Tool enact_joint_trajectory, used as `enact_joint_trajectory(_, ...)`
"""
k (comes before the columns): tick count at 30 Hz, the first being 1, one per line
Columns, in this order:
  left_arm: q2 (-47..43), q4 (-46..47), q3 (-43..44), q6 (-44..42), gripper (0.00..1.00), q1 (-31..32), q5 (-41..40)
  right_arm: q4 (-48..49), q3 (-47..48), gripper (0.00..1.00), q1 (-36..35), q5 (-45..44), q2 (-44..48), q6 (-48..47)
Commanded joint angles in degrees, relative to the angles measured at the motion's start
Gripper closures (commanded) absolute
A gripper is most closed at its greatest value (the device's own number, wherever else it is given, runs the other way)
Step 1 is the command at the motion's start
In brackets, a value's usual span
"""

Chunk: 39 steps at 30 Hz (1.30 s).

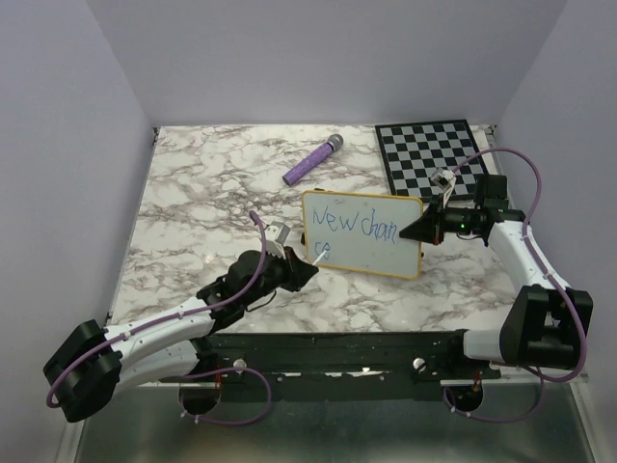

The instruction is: Write a sentence on the whiteboard

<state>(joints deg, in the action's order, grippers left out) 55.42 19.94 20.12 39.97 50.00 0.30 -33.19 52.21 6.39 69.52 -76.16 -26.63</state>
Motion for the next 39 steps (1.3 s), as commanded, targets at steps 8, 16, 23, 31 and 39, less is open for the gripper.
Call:
enact_joint_trajectory(8, -2.1, -2.2, -0.7, 1.0, 1.00, 0.2, -1.7, -0.3, 0.4, 0.99, 0.2, 2.4, 0.8, -0.9)
enact_joint_trajectory(16, -1.2, -2.5, -0.5, 2.1, 1.00, 0.2, -1.4, -0.3, 0.4, 0.99, 0.2, 2.4, 0.8, -1.0)
enact_joint_trajectory(23, -1.2, -0.9, -1.0, 4.0, 1.00, 0.2, -1.5, -0.3, 0.4, 0.99, 0.3, 2.4, 0.8, -1.0)
enact_joint_trajectory(31, -3.4, -1.7, -1.2, 5.0, 1.00, -0.6, -2.3, -0.3, 0.5, 0.99, 0.2, 2.6, 0.8, -1.1)
enact_joint_trajectory(39, -0.1, -4.6, 1.3, 0.8, 1.00, -0.7, -2.7, -0.2, 0.4, 0.99, 0.2, 2.6, 1.0, -0.9)
